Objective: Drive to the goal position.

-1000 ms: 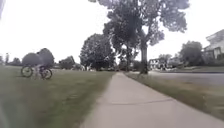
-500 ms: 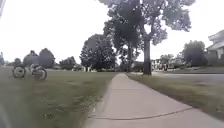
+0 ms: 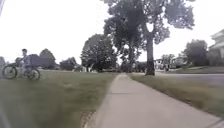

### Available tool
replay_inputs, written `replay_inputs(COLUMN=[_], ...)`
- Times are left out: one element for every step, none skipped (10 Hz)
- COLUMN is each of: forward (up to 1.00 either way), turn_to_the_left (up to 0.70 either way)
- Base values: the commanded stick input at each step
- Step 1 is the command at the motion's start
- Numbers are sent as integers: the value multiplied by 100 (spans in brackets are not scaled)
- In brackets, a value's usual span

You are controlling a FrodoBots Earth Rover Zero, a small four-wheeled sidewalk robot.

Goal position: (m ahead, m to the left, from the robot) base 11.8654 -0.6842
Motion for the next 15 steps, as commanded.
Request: replay_inputs(forward=[100, 100, 100, 100, 100, 100, 100, 100, 100, 100, 100, 100, 100, 100, 100], turn_to_the_left=[0, 0, 0, 0, 0, 0, 0, 0, 0, 0, 0, 0, 0, 0, -16])
